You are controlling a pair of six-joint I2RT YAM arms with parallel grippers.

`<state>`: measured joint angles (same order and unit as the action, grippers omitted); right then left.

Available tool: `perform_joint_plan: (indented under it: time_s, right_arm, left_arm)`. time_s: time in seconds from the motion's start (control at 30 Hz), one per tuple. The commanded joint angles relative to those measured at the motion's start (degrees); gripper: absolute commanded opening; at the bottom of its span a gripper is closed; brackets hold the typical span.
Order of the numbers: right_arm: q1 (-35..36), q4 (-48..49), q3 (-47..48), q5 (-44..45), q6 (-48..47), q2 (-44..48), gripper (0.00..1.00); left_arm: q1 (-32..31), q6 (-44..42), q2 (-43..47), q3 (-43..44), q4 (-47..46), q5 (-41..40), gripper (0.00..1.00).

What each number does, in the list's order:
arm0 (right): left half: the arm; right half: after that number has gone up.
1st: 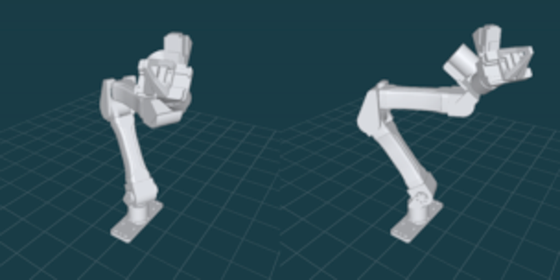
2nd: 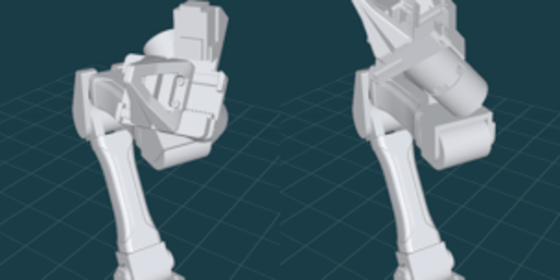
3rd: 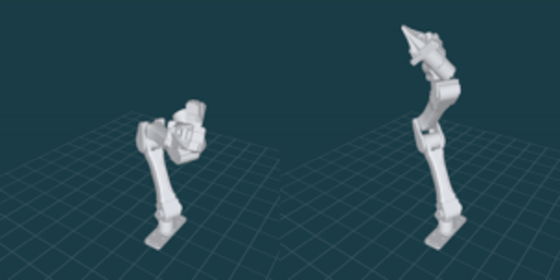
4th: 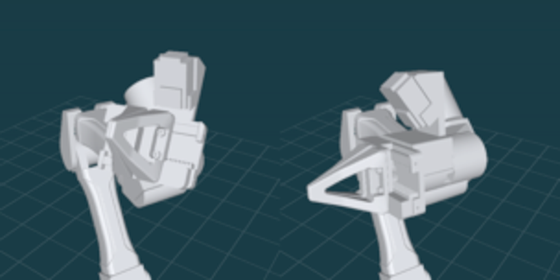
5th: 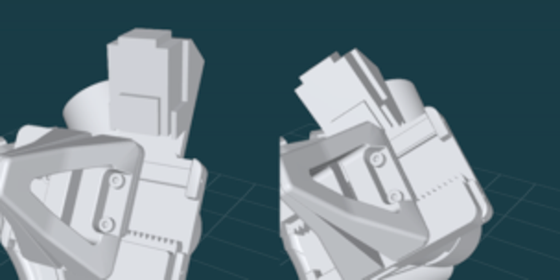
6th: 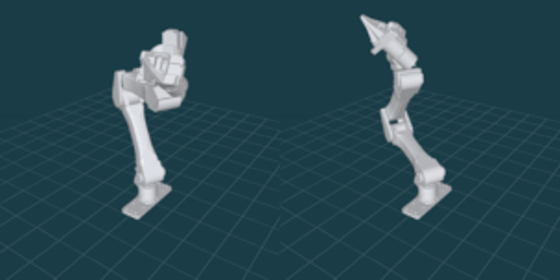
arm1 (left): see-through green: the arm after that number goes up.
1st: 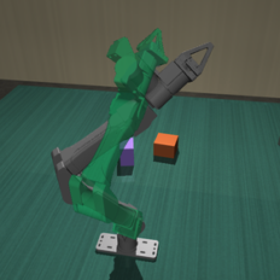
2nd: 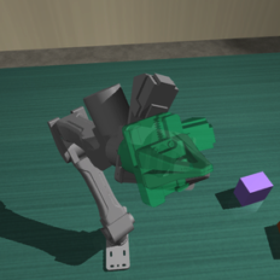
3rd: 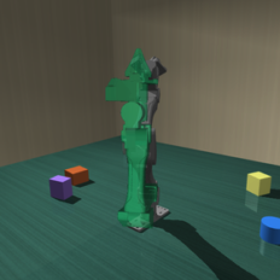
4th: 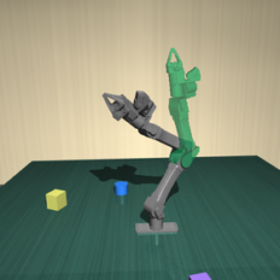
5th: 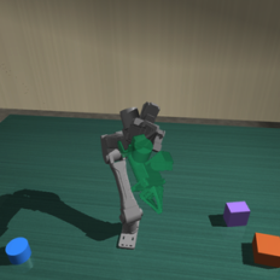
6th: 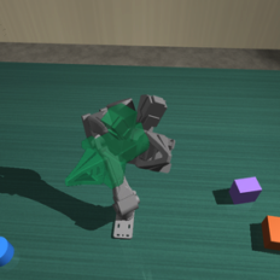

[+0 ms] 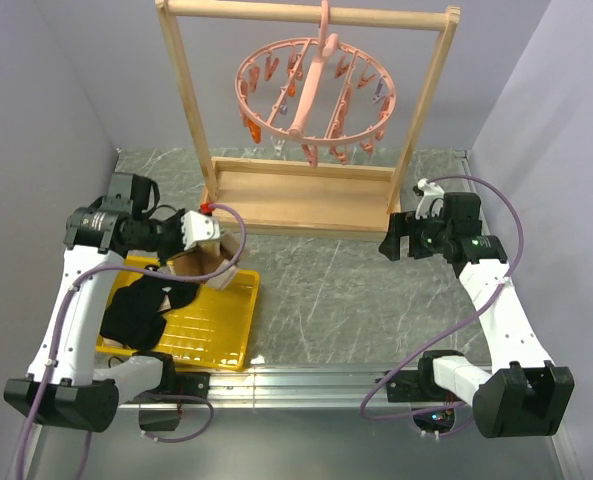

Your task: Clip the underwear to the hanger

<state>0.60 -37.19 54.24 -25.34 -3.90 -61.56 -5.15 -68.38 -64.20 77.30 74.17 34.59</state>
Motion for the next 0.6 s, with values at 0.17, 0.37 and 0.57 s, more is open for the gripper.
perform_joint_plan:
  time_s: [0.17, 0.37, 0.57]
  right_arm:
    - [0.3, 0.1, 2.4, -0.8, -0.3, 1.0, 1.00]
    - [-0.3, -7.0, 5.3, -2.6, -7.3, -1.9, 1.00]
    - [-7.8, -12.8, 6.4, -5.2, -11.3, -4.1, 0.98]
  left_arm:
    - [-14.3, 22.7, -3.9, 7.6, -9.1, 11.5, 0.00]
    - [-33.5, 37.3, -5.8, -1.5, -28.3, 4.4, 0.00]
    - [-43.0, 40.8, -14.6, -10.5, -35.0, -0.1, 0.00]
